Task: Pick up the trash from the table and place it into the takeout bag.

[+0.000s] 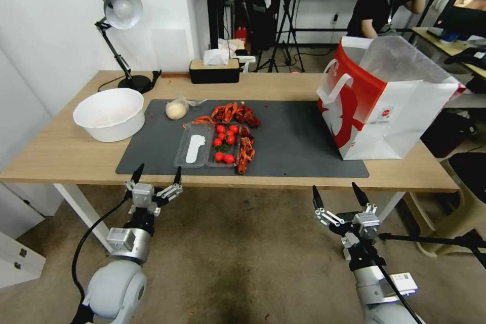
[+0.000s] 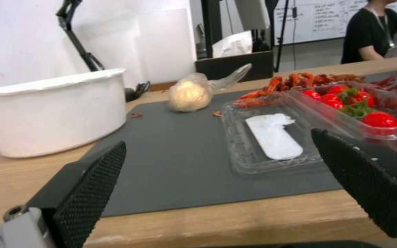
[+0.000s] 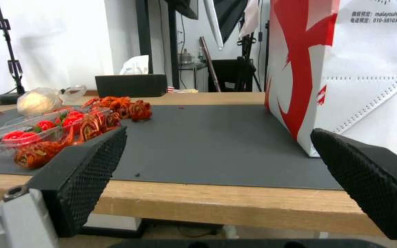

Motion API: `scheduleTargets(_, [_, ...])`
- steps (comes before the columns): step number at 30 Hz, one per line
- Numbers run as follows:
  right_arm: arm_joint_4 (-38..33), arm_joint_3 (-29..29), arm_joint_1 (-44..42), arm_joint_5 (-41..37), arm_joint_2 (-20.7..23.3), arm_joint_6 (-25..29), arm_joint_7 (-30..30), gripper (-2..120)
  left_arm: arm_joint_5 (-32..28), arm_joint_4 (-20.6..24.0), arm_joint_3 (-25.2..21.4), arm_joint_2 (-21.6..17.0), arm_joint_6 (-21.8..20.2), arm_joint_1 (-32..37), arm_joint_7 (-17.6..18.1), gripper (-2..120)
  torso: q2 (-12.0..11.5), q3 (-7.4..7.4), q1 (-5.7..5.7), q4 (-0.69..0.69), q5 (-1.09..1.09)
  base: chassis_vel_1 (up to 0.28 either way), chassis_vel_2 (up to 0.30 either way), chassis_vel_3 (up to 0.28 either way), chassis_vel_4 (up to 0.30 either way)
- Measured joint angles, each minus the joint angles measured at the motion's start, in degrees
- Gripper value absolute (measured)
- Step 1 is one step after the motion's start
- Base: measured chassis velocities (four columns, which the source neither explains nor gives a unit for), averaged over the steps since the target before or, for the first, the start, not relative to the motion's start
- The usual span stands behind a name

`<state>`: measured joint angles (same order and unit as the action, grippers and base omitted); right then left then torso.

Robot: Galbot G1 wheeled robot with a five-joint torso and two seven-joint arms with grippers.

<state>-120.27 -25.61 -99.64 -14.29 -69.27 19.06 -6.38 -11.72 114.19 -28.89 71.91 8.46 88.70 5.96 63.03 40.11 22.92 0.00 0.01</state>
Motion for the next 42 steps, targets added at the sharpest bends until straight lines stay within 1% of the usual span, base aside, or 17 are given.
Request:
scheduleTargets(5, [-0.06,0.12,-0.20,0.19,-0.23,0.02,0.00,100,0.58,-0.38,-0.50,0.71,-0.14,0.34,0.81,100,0.00,0.00,0.00,0.00,-0.02,0.000,0.000,0.000,0.000])
scheduleTargets(9, [-0.04,0.02,-0.15,0.96,-0.23,-0.03,-0.28,100,-0.36,-1.40,-0.19,-0.58,-0.48,-1.17,0.83,100,0.00,0.00,0.00,0.01,-0.01,0.000,0.000,0.000,0.000])
scheduleTargets(12, [0.05,-0.06,-0.08,1.39,-0.38,-0.17,-0.56,100,-2.51,-2.22,0.14,-2.17,-1.55,-4.04,0.84,100,0.00,0.00,0.00,0.01,-0.01,0.000,0.000,0.000,0.000])
scheduleTargets(15, [0.00,0.37,-0.07,1.81,-0.74,-0.32,-0.63,100,-6.04,-2.92,1.28,-4.97,-4.59,-10.71,1.16,100,0.00,0.00,0.00,-0.01,0.00,0.000,0.000,0.000,0.000])
scheduleTargets(16, [0.00,0.37,-0.07,1.81,-0.74,-0.32,-0.63,100,-6.04,-2.92,1.28,-4.97,-4.59,-10.71,1.16,100,0.00,0.00,0.00,-0.01,0.00,0.000,0.000,0.000,0.000])
scheduleTargets(20, [-0.20,1.14,-0.04,2.76,-1.28,-0.41,-0.69,100,-9.45,-3.96,4.10,-7.83,-8.01,-18.38,1.64,100,0.00,0.00,0.01,-0.01,0.00,0.000,0.000,0.000,0.000])
scheduleTargets(21, [-0.20,1.14,-0.04,2.76,-1.28,-0.41,-0.69,100,-9.45,-3.96,4.10,-7.83,-8.01,-18.38,1.64,100,0.00,0.00,0.01,-0.01,0.00,0.000,0.000,0.000,0.000])
scheduleTargets(24, [-0.42,1.30,-0.23,3.08,-1.79,-0.45,-0.77,100,-11.65,-7.02,6.62,-8.93,-10.43,-24.60,2.01,100,0.00,0.00,0.00,0.01,-0.02,0.000,0.000,0.000,0.000])
scheduleTargets(25, [-0.42,1.30,-0.23,3.08,-1.79,-0.45,-0.77,100,-11.65,-7.02,6.62,-8.93,-10.43,-24.60,2.01,100,0.00,0.00,0.00,0.01,-0.02,0.000,0.000,0.000,0.000])
scheduleTargets(29, [-0.44,1.00,-0.38,3.10,-1.86,-0.52,-0.80,100,-14.70,-12.88,10.11,-9.60,-13.56,-34.68,2.05,100,-0.01,0.01,0.00,0.00,-0.01,0.000,0.000,0.000,0.000])
scheduleTargets(30, [-0.44,1.00,-0.38,3.10,-1.86,-0.52,-0.80,100,-14.70,-12.88,10.11,-9.60,-13.56,-34.68,2.05,100,-0.01,0.01,0.00,0.00,-0.01,0.000,0.000,0.000,0.000])
scheduleTargets(33, [-0.43,0.69,-0.46,3.11,-1.94,-0.56,-0.84,100,-15.75,-19.08,13.49,-9.98,-16.41,-42.96,2.65,100,-0.01,0.01,0.01,-0.02,0.02,0.000,0.000,0.000,0.000])
scheduleTargets(34, [-0.43,0.69,-0.46,3.11,-1.94,-0.56,-0.84,100,-15.75,-19.08,13.49,-9.98,-16.41,-42.96,2.65,100,-0.01,0.01,0.01,-0.02,0.02,0.000,0.000,0.000,0.000])
scheduleTargets(36, [-0.44,0.45,-0.51,3.10,-2.01,-0.60,-0.85,100,-16.70,-22.23,15.59,-10.06,-20.03,-46.76,3.50,100,-0.01,0.01,0.01,0.00,-0.02,0.000,0.000,0.000,0.000])
scheduleTargets(37, [-0.41,0.26,-0.53,3.10,-2.10,-0.60,-0.85,100,-17.06,-24.15,16.61,-10.03,-21.11,-48.86,4.02,100,0.00,0.01,0.01,0.01,0.01,0.000,0.000,0.000,0.000])
scheduleTargets(41, [-0.27,-0.12,-0.73,3.10,-2.33,-0.61,-0.87,100,-17.04,-28.47,18.79,-9.57,-22.82,-52.99,4.21,100,-0.01,0.01,0.01,0.00,-0.02,0.000,0.000,0.000,0.000])
scheduleTargets(42, [-0.27,-0.12,-0.73,3.10,-2.33,-0.61,-0.87,100,-17.04,-28.47,18.79,-9.57,-22.82,-52.99,4.21,100,-0.01,0.01,0.01,0.00,-0.02,0.000,0.000,0.000,0.000])
